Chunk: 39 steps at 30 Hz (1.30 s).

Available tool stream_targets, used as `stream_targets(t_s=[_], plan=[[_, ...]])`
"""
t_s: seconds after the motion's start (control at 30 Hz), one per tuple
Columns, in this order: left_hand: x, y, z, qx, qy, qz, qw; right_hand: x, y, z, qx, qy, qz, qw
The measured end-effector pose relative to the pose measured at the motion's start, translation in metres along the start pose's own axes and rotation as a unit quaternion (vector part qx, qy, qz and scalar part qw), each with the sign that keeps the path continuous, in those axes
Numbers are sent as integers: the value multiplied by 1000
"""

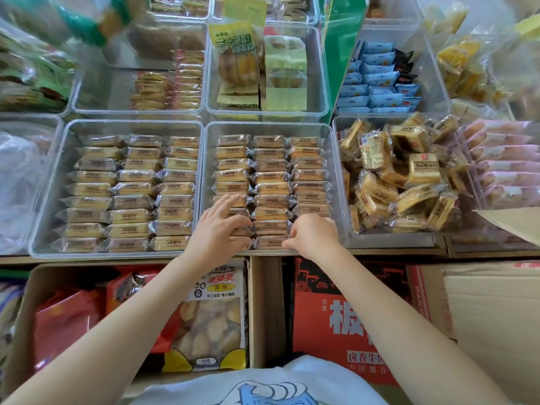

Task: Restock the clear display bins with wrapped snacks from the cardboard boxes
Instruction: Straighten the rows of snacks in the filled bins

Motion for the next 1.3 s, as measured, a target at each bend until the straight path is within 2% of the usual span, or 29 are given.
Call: stream_targets(t_s=[0.13, 0.2, 0.33, 0.47, 0.6, 0.7, 0.8, 0.97, 1.13, 1.23, 1.3], plan=[[5, -1, -1, 18, 22, -8, 1000, 0, -7, -4, -75, -36, 21, 996], [9, -2, -1, 28, 31, -10, 999, 1, -10, -11, -149, -30, 30, 988], [14, 1, -7, 47, 38, -14, 998, 9, -10, -27, -322, -33, 40, 945], [14, 2, -12, 61, 54, -24, 996, 9, -11, -24, -355, -33, 37, 933], [6, -1, -8, 45, 78, -48, 995, 8, -13, -14, -325, -36, 31, 945], [-3, -2, -9, 20, 97, -34, 994, 9, -12, -17, -295, -46, 19, 954], [-9, -8, -12, -2, 88, -13, 996, 10, -10, -21, -273, -48, 8, 961], [-6, -8, -13, -2, 75, -27, 997, 8, -12, -17, -220, -66, 4, 973], [-11, -13, -18, -57, 82, -5, 995, 9, -10, -15, -177, -79, -12, 981], [-15, -12, -22, -66, 80, 0, 995, 9, -4, -13, -114, -76, -9, 991], [-16, -10, -28, -51, 58, -13, 997, 9, 5, -21, -117, -82, -47, 989]])
Point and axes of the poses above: each hand's wrist, its own x-axis away from the middle knuckle, its own y-axis out of the back of the hand, z = x × y, the point moved 10 cm from there along -x, towards the middle knuckle, and after that the axes turned 10 degrees about x, right-handed, at the moved point
